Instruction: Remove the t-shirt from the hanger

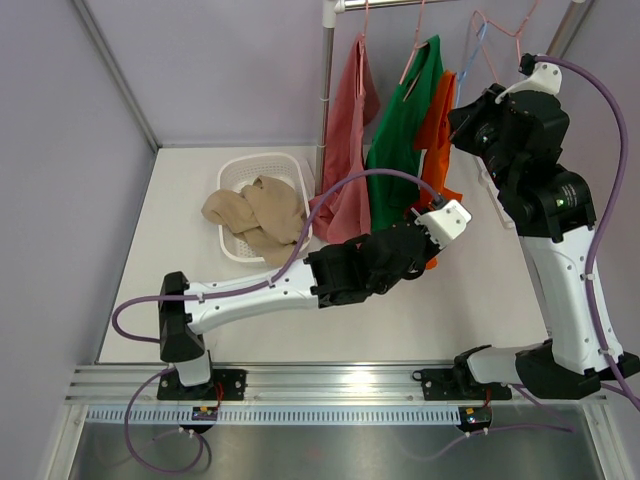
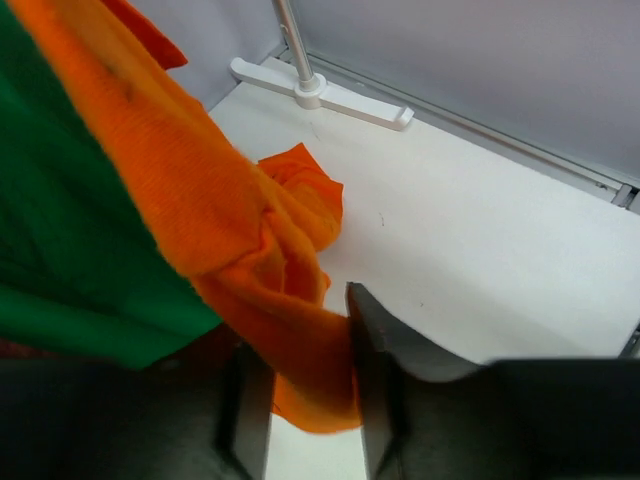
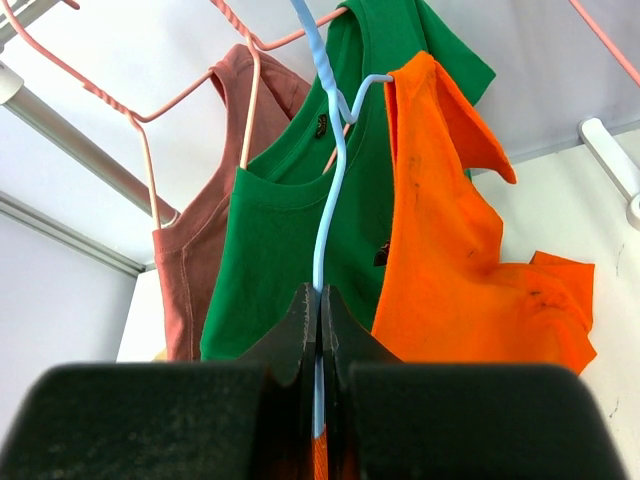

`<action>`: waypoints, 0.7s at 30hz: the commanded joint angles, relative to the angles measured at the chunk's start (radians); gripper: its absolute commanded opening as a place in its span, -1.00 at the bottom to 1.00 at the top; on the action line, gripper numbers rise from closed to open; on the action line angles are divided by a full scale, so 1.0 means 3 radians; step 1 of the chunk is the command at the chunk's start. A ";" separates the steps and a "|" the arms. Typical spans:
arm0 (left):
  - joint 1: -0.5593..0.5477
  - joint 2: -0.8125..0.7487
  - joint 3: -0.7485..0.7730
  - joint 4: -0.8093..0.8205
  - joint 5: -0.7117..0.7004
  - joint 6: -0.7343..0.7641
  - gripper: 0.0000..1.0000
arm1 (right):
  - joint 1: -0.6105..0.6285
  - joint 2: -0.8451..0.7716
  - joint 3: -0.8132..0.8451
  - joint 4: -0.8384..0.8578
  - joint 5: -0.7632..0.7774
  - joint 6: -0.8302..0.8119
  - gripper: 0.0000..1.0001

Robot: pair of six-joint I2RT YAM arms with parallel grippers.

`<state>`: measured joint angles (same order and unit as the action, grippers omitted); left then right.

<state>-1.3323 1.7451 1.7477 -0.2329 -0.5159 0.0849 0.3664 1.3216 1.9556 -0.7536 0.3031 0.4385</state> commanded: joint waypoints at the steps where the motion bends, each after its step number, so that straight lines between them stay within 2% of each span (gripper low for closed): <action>1: -0.0002 0.0007 0.0295 0.0143 -0.0065 0.0039 -0.68 | 0.0042 -0.0085 0.0077 0.0109 0.0058 0.0026 -1.00; 4: -0.0002 -0.0079 0.0305 0.0061 -0.0019 0.0014 -1.00 | 0.0047 -0.0044 0.0082 0.0119 0.0114 -0.0004 -1.00; 13: -0.0222 -0.0708 -0.0149 -0.0006 -0.0254 0.0034 -1.00 | 0.0047 0.0411 0.0394 0.0109 0.0375 -0.0249 -1.00; 21: -0.0268 -0.1496 -0.1059 0.0004 -0.0208 -0.0431 -1.00 | -0.0045 0.0881 0.1022 -0.0075 0.0468 -0.0424 -1.00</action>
<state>-1.3949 1.3674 1.4853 -0.2737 -0.5587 0.0246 0.3702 1.5681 2.1597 -0.8200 0.3847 0.3576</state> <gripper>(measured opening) 0.022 0.025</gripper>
